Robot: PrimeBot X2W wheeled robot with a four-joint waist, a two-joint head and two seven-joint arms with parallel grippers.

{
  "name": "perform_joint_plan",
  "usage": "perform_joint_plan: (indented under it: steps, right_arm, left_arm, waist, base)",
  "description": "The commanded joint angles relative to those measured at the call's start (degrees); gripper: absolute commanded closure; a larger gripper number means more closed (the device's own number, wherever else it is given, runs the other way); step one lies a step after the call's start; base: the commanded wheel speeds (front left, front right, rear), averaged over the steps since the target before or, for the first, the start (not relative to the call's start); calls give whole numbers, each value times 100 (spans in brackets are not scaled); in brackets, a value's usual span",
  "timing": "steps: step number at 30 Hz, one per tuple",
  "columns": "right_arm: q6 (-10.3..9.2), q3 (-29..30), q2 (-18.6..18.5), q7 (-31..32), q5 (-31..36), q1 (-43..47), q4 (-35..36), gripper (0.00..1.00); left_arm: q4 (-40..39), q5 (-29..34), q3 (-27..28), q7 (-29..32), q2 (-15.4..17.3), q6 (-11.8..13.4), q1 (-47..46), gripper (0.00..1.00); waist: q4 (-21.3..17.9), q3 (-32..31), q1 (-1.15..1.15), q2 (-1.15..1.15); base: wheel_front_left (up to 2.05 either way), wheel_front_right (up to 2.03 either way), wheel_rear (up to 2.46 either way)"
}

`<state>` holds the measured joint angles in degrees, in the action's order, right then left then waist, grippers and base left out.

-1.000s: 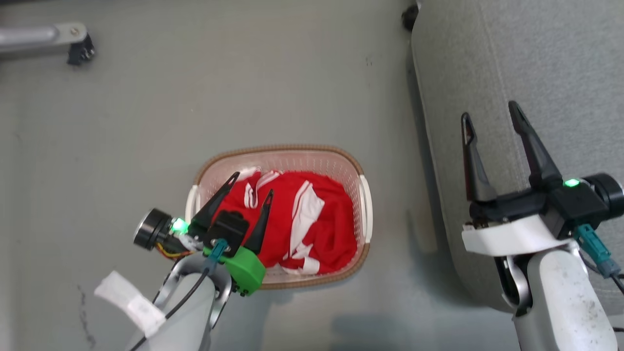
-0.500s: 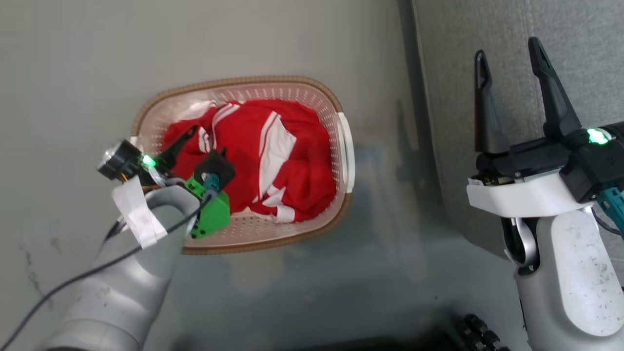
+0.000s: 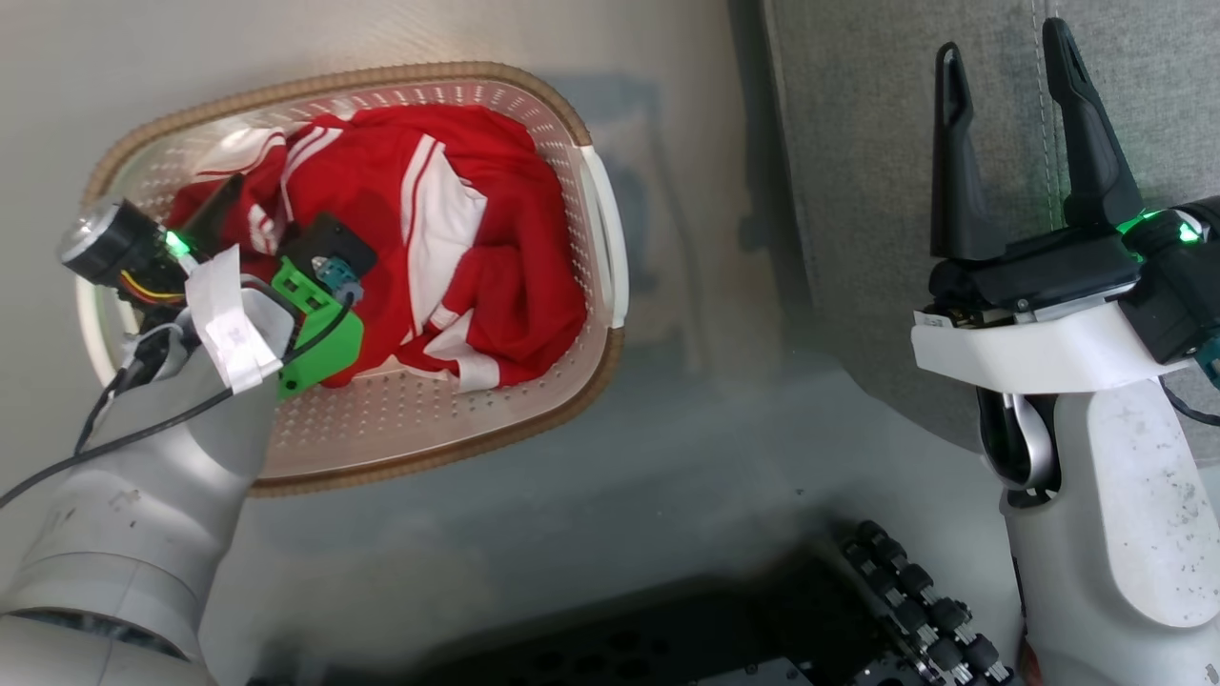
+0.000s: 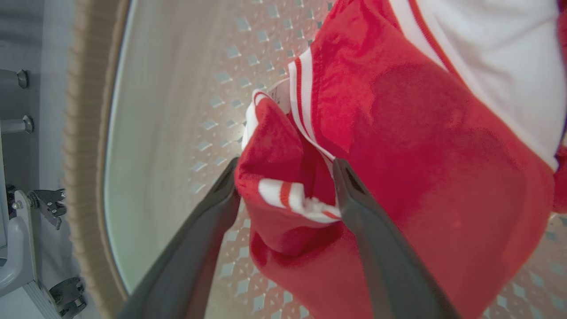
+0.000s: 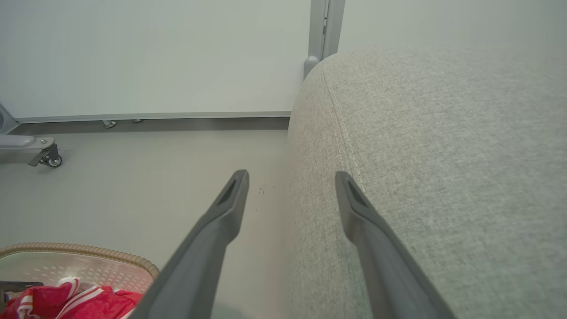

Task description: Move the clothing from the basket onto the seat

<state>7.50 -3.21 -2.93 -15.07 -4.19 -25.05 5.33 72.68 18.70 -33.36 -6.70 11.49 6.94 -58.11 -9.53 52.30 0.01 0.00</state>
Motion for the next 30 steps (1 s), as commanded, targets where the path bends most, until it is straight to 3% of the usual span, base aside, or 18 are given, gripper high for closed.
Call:
perform_joint_plan:
  steps: [1, 8, 10, 11, 21, 30]
  right_arm:
    - [-2, -20, 4, -17, -59, -86, 4, 0]
    - [-2, -47, 0, -14, -186, -140, -43, 0]
    - [-2, -55, -2, -4, -206, -143, -68, 0]
    - [-3, -71, -2, -4, -212, -144, -78, 0]
    - [-2, -138, 1, -4, -232, -93, -123, 0]
    - [-3, -71, -1, -9, -149, 66, -197, 0]
  left_arm:
    - [27, 34, -17, 55, 87, 91, -139, 0]
    - [79, -46, -45, 272, 196, 266, -203, 0]
    - [84, -94, -17, 277, 207, 296, -208, 96]
    - [88, -116, -13, 281, 228, 309, -215, 100]
    - [100, -433, 100, -6, 275, 243, -120, 100]
    - [-38, -1092, 489, -742, -19, 166, 312, 100]
  waist:
    - [-232, 262, -1, 0]
    - [-285, 354, -1, 0]
    - [-286, 356, -1, 0]
    - [-287, 356, -1, 0]
    - [-237, 175, -1, 0]
    - [-44, -477, -1, 0]
  base:
    - [0, 0, 0]
    - [0, 0, 0]
    - [0, 0, 0]
    - [0, 0, 0]
    - [0, 0, 0]
    - [0, 0, 0]
